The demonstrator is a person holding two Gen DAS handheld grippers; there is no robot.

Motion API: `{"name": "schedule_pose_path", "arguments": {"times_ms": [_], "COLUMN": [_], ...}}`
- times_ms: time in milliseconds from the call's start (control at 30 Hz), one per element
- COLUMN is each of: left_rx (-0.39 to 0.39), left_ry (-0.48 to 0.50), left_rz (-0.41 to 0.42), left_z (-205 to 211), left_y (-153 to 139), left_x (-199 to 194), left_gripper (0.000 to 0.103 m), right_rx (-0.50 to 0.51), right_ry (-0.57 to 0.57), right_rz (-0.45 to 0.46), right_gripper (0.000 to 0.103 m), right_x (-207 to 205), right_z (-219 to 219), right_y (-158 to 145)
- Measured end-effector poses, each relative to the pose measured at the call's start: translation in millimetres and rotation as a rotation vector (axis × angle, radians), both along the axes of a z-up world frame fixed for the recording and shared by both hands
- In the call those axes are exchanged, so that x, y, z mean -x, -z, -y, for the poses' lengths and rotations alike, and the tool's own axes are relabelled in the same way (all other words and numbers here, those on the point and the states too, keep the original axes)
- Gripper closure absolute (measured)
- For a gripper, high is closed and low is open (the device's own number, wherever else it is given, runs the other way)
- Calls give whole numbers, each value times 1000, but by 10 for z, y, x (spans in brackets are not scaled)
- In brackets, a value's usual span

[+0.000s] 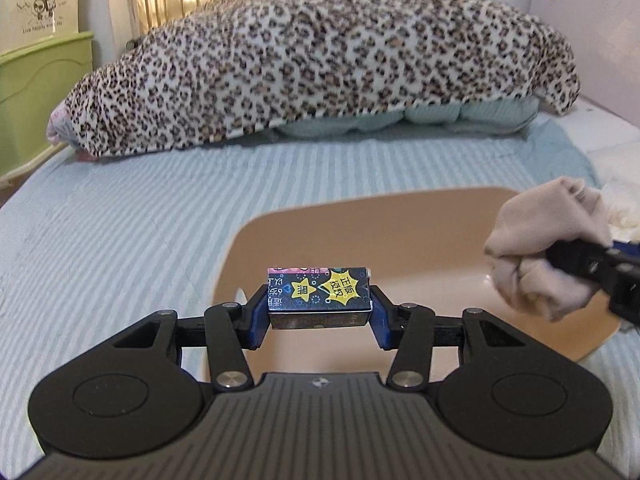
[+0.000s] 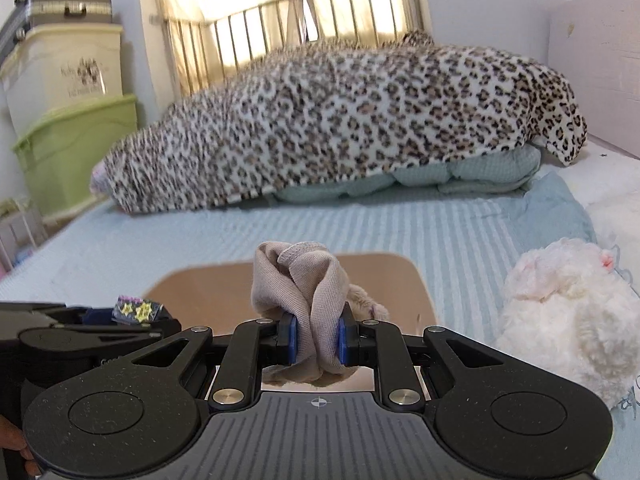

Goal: Organize objects
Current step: 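Drop the pink cloth and star-printed box into the basket with both tools, then grasp the white card box with the left tool while the right tool grasps the green packet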

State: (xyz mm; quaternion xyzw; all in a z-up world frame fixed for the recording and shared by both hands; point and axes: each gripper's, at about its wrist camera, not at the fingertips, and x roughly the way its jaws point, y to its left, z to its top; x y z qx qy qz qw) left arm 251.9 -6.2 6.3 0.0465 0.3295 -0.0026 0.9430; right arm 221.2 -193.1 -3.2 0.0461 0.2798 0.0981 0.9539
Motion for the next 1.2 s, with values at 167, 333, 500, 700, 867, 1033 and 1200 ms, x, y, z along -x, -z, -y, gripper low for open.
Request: {"name": "schedule_pose_path", "arguments": {"times_ms": [167, 333, 500, 700, 867, 1033, 1200], "left_rx": [-61, -102, -116, -109, -105, -79, -61], "left_ry": [4, 25, 36, 42, 16, -19, -44], "left_rz": [-47, -58, -4, -6, 20, 4, -40], "left_z": [105, 122, 66, -89, -317, -591, -816], "left_y": [209, 249, 86, -96, -164, -123, 74], "left_x": [-57, -21, 187, 428, 715, 925, 1051], "left_gripper": [51, 40, 8, 8, 8, 8, 8], "right_rx": [59, 69, 76, 65, 104, 113, 120], "right_ry": [-9, -12, 0, 23, 51, 93, 118], "right_rz": [-74, -89, -18, 21, 20, 1, -68], "right_gripper": [84, 67, 29, 5, 2, 2, 2], "right_x": [-73, 13, 229, 550, 755, 923, 939], "right_z": [-87, -76, -30, 127, 240, 354, 446], "right_y": [219, 209, 12, -227, -269, -134, 167]}}
